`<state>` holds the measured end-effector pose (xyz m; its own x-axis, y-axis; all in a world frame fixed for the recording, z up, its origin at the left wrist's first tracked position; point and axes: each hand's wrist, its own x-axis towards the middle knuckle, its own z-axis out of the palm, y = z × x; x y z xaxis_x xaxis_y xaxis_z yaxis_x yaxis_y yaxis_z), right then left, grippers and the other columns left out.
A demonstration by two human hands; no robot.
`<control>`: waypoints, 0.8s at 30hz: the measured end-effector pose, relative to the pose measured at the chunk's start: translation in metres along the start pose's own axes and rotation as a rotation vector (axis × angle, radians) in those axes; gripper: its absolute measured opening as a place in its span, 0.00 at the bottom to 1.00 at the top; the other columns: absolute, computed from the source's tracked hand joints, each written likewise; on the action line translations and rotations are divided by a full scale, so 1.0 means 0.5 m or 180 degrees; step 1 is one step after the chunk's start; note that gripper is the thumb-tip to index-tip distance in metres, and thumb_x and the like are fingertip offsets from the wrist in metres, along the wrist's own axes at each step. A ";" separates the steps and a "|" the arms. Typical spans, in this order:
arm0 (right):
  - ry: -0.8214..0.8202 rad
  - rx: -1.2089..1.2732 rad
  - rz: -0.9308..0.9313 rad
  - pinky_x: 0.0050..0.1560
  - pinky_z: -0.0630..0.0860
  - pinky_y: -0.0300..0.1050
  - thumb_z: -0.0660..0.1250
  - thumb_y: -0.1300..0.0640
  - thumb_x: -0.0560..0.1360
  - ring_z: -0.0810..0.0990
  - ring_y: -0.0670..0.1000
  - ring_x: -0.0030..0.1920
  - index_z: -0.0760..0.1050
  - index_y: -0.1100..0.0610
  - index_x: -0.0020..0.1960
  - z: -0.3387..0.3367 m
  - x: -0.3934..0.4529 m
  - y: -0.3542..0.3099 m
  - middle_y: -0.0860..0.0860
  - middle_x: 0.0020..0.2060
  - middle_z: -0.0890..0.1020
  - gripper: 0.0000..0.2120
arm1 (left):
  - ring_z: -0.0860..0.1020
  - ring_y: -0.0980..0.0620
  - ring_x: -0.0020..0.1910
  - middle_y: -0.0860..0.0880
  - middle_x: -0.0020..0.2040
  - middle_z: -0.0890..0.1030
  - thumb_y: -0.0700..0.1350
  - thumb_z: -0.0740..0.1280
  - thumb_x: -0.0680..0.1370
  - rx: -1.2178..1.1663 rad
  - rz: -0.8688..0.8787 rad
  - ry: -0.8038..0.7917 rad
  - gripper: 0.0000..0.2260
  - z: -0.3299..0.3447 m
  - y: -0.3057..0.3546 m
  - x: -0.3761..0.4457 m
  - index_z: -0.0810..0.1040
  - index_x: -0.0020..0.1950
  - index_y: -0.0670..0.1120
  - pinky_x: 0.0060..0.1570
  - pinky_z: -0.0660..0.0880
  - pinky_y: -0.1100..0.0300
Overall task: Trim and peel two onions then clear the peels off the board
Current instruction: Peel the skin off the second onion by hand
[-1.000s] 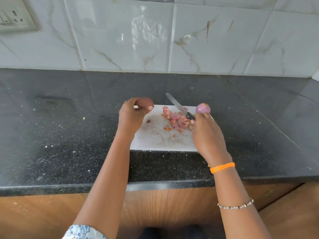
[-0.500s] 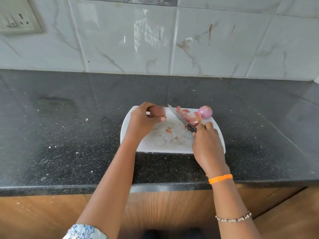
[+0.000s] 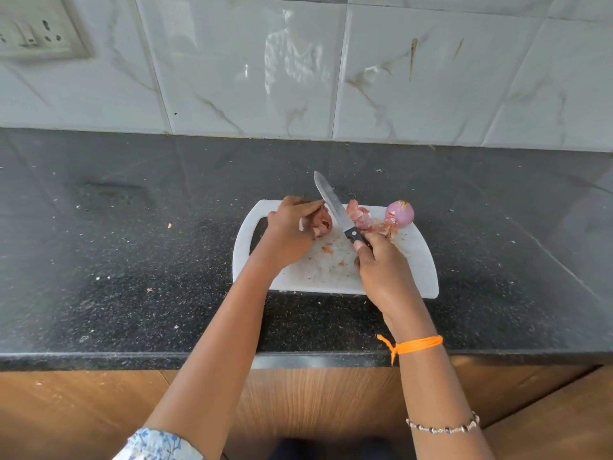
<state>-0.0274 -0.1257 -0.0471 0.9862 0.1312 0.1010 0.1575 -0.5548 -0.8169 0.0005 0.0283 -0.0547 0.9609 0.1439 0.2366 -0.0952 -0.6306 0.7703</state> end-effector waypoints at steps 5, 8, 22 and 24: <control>-0.0262 0.0395 0.0293 0.39 0.68 0.40 0.53 0.57 0.82 0.73 0.45 0.37 0.71 0.54 0.58 -0.008 0.014 0.006 0.51 0.43 0.79 0.10 | 0.69 0.48 0.60 0.45 0.62 0.70 0.35 0.63 0.78 0.0045 0.0111 -0.0190 0.21 0.023 0.006 0.007 0.70 0.70 0.45 0.54 0.67 0.74; -0.0295 0.0409 0.0263 0.39 0.69 0.41 0.52 0.58 0.82 0.73 0.45 0.36 0.69 0.53 0.58 -0.016 0.013 0.009 0.50 0.41 0.79 0.09 | 0.74 0.52 0.54 0.48 0.58 0.74 0.38 0.68 0.75 -0.0122 0.0024 0.0068 0.19 0.024 0.014 0.004 0.72 0.66 0.46 0.46 0.68 0.73; -0.0078 -0.0176 -0.0095 0.48 0.70 0.45 0.54 0.58 0.82 0.75 0.51 0.50 0.70 0.55 0.64 -0.010 -0.008 0.004 0.49 0.49 0.77 0.13 | 0.78 0.53 0.49 0.50 0.50 0.81 0.39 0.74 0.68 0.0080 0.0020 0.0730 0.19 0.018 0.024 -0.010 0.77 0.58 0.47 0.48 0.75 0.61; -0.0052 -0.0282 -0.0178 0.49 0.73 0.48 0.54 0.59 0.81 0.77 0.53 0.50 0.71 0.55 0.62 -0.006 -0.011 0.004 0.50 0.47 0.78 0.12 | 0.79 0.53 0.48 0.50 0.49 0.82 0.39 0.75 0.68 -0.0005 0.0001 0.0698 0.18 0.016 0.021 -0.008 0.79 0.57 0.47 0.50 0.75 0.60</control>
<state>-0.0326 -0.1302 -0.0476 0.9749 0.1769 0.1352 0.2169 -0.6166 -0.7568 -0.0023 0.0151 -0.0523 0.8814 0.3062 0.3598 -0.0961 -0.6294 0.7711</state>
